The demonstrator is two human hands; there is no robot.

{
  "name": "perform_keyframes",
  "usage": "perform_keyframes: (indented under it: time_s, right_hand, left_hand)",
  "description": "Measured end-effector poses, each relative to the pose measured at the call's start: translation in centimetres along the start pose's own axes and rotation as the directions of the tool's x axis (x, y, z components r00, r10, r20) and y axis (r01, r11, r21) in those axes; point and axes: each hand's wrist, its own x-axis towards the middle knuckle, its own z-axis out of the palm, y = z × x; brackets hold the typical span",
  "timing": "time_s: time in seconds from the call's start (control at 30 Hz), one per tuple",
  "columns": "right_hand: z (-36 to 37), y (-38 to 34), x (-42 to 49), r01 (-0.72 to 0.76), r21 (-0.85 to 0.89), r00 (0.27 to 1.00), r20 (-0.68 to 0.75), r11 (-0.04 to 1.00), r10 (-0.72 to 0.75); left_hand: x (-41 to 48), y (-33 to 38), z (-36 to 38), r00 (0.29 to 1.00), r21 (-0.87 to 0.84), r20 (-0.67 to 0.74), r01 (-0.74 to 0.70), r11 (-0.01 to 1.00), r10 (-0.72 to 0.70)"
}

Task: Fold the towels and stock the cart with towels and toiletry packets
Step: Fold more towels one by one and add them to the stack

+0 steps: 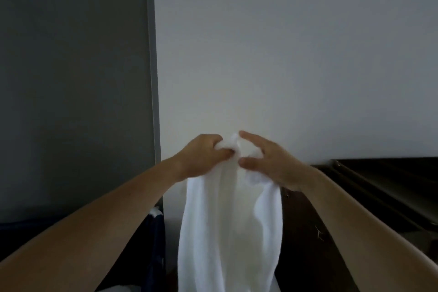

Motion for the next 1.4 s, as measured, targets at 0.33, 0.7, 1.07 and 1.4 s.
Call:
perform_keyframes:
  time_s: [0.33, 0.7, 1.07, 1.4]
  right_hand:
    - [-0.9, 0.4, -0.4, 0.081, -0.096, 0.988, -0.124, 0.992, -0.093]
    - [-7.2, -4.7, 3.6, 0.347, 0.266, 0.7, -0.712, 0.899, -0.06]
    - [-2.6, 6.4, 0.0, -0.227, -0.075, 0.974, -0.043, 0.971, 0.224]
    - [-2.1, 2.7, -0.9, 0.073, 0.169, 0.996, -0.07, 0.983, -0.062]
  left_hand:
    - [-4.3, -5.5, 2.0, 0.829, -0.281, 0.539, 0.343, 0.896, -0.149]
    - [-3.9, -5.8, 1.8, 0.647, -0.026, 0.677, 0.497, 0.868, -0.35]
    - [0.5, -2.4, -2.9, 0.999, -0.501, -0.042, -0.002, 0.866, -0.021]
    - [-3.4, -5.7, 5.3, 0.911, -0.399, 0.403, 0.259, 0.88, -0.085]
